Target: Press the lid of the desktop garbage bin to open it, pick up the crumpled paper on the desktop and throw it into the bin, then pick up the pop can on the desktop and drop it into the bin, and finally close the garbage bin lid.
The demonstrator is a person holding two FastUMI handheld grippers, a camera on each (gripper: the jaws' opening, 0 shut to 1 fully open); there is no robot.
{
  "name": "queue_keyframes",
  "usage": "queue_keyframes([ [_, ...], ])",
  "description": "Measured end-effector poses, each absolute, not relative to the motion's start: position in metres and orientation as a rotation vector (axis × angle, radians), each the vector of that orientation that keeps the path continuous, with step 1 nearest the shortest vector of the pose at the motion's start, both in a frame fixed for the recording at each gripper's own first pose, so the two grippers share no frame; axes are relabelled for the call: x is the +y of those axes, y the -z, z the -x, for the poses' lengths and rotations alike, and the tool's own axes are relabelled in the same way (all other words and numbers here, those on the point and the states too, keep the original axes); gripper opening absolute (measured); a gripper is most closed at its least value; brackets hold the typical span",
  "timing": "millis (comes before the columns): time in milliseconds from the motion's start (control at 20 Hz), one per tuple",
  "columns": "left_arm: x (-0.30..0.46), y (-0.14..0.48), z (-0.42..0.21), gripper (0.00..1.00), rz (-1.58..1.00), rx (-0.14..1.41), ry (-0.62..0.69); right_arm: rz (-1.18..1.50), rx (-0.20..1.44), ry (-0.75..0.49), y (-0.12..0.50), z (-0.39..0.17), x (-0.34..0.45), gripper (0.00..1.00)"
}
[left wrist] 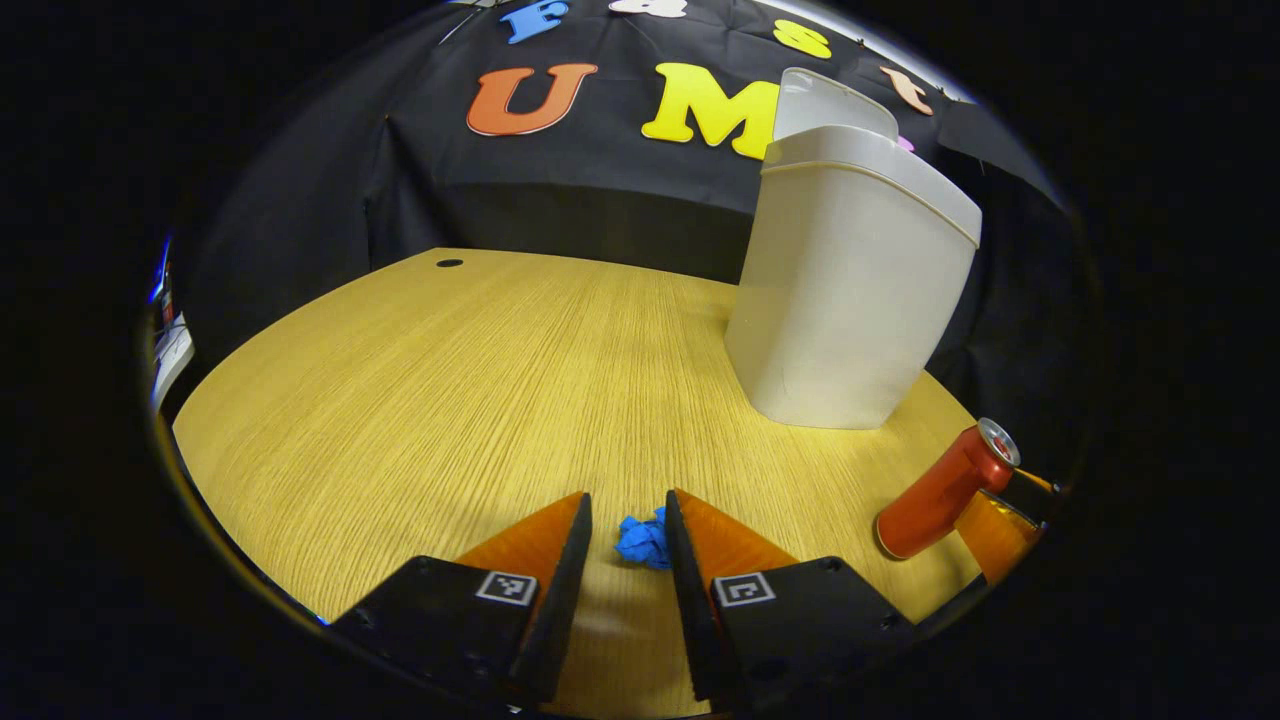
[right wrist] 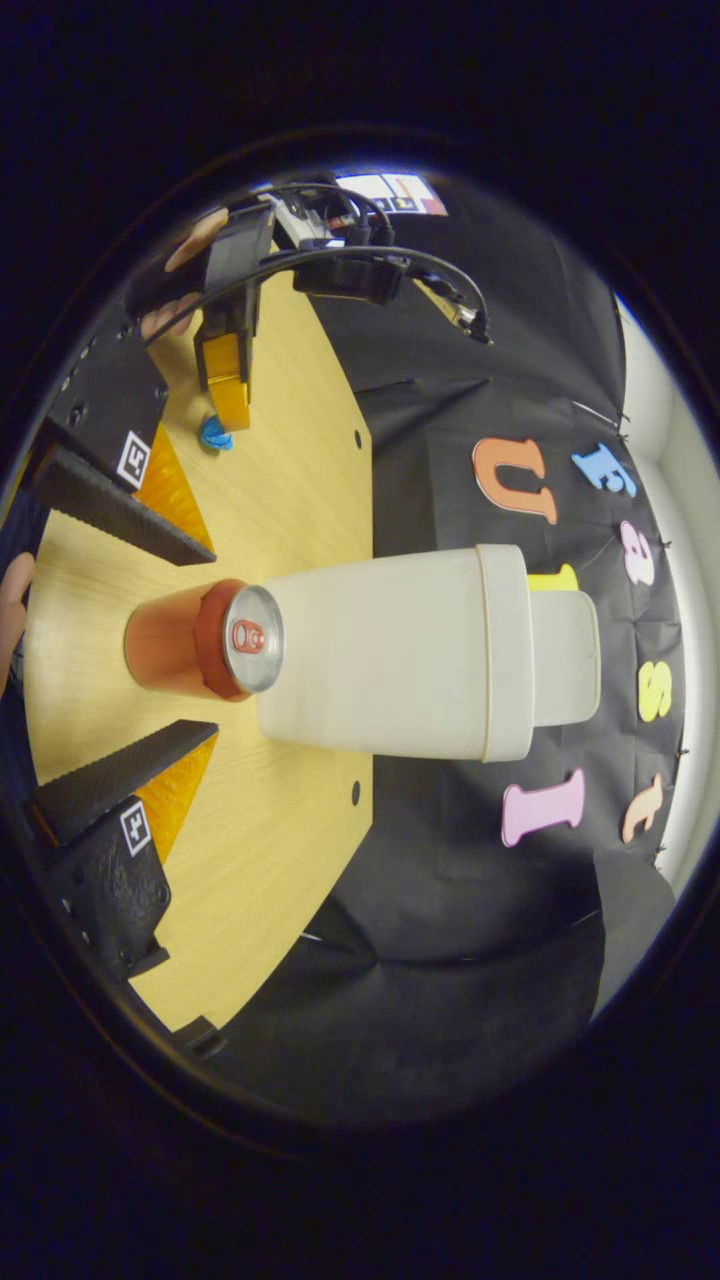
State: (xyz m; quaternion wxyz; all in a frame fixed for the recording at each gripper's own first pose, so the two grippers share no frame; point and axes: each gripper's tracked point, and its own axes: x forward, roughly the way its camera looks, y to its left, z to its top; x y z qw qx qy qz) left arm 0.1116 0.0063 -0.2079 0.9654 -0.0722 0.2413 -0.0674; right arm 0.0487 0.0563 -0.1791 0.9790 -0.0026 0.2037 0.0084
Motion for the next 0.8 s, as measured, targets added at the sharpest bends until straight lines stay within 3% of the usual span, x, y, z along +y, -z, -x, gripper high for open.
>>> queue_keyframes([
  [150, -0.002, 0.204, -0.106, 0.66, 0.153, 0.491, 0.171, -0.005, 0.417, -0.019, 0.180, -0.049, 0.057, 0.97],
  [200, -0.005, 0.202, -0.105, 0.81, 0.144, 0.488, 0.183, -0.008, 0.417, -0.021, 0.180, -0.050, 0.056, 0.97],
  [250, -0.009, 0.200, -0.102, 0.77, 0.131, 0.483, 0.197, -0.010, 0.416, -0.021, 0.179, -0.050, 0.056, 0.96],
  [300, -0.012, 0.197, -0.100, 0.91, 0.111, 0.477, 0.203, -0.012, 0.416, -0.020, 0.179, -0.050, 0.056, 0.96],
  [350, -0.015, 0.198, -0.100, 0.98, 0.090, 0.474, 0.211, -0.016, 0.415, -0.019, 0.179, -0.050, 0.054, 0.96],
  [800, -0.015, 0.225, -0.104, 0.97, -0.013, 0.525, 0.170, -0.011, 0.435, -0.027, 0.189, -0.051, 0.059, 0.96],
])
